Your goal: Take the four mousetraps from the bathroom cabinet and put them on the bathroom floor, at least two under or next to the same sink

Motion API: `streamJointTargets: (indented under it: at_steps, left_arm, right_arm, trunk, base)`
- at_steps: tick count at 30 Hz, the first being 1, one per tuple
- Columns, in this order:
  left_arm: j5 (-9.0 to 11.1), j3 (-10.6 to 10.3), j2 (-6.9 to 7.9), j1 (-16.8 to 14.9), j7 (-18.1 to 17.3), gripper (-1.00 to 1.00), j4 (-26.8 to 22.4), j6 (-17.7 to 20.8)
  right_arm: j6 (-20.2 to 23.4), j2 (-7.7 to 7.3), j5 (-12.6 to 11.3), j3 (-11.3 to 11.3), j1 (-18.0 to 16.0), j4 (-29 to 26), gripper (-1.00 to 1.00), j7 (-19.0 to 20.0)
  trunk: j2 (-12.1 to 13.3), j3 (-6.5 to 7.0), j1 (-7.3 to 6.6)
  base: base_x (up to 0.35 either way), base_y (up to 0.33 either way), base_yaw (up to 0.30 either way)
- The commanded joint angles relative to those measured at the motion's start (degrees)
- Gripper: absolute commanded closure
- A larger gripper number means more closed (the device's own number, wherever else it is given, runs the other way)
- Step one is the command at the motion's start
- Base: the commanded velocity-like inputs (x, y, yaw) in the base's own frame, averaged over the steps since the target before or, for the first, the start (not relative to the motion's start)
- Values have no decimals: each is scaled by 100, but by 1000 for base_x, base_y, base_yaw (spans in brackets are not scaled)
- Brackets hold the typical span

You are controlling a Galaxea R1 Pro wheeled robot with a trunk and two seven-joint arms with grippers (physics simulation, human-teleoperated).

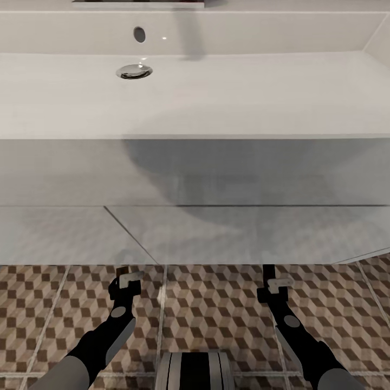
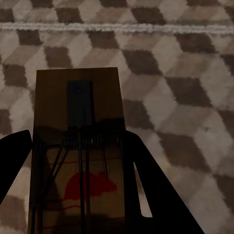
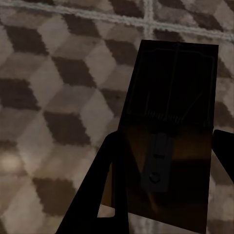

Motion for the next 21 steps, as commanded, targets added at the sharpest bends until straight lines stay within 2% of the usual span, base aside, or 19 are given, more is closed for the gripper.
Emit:
streamJointTargets:
  at_steps: [1, 21]
  left_arm:
    - [60, -46, 8, -6, 43, 100, 0, -37]
    - [62, -55, 8, -6, 42, 100, 0, -35]
  right_arm:
    - [-23, -9, -60, 48, -4, 3, 100, -45]
    - [-30, -9, -60, 47, -4, 3, 100, -45]
  trunk:
    - [-1, -3, -1]
    - [-3, -25, 2]
  base:
    - [0, 0, 0]
    - [0, 0, 0]
